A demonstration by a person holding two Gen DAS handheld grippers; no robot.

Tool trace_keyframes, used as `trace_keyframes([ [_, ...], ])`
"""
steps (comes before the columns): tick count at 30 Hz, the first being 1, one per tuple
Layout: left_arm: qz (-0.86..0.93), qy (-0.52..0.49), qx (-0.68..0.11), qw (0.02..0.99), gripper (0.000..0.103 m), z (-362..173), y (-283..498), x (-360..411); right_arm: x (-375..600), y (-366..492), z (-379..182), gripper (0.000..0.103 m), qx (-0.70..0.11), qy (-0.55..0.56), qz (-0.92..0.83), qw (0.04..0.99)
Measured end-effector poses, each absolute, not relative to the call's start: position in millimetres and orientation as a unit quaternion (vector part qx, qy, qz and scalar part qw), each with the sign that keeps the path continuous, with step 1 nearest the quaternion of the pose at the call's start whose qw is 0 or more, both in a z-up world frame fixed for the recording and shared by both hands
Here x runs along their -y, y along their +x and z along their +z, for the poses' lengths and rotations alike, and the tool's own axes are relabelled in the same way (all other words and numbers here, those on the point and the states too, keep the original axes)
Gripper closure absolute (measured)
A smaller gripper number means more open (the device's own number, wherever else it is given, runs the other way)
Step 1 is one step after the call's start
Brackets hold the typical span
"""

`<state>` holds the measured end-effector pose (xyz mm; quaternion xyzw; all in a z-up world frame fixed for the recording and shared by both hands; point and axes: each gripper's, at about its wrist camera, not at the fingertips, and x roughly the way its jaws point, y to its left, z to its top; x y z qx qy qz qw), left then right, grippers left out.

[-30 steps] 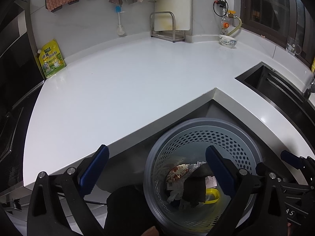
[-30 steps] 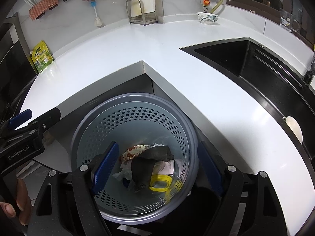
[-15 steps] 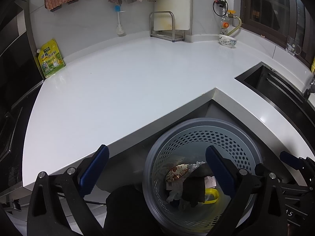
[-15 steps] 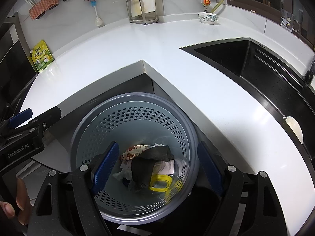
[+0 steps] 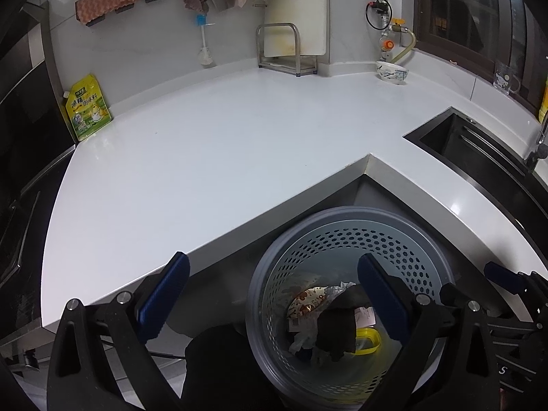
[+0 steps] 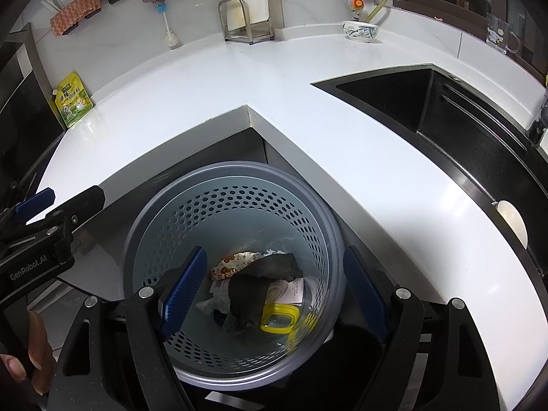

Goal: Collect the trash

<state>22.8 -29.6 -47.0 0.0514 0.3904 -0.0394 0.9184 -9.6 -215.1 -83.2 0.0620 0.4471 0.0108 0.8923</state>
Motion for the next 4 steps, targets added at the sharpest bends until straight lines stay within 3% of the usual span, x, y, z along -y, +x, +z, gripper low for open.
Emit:
trace_keyframes([
  [4, -0.039, 0.051, -0.394, 0.917, 0.006, -48.2, 23.4, 29.8, 215.3, -10.1, -82.7, 0.025, -0.446, 0.063, 0.01, 0.893],
])
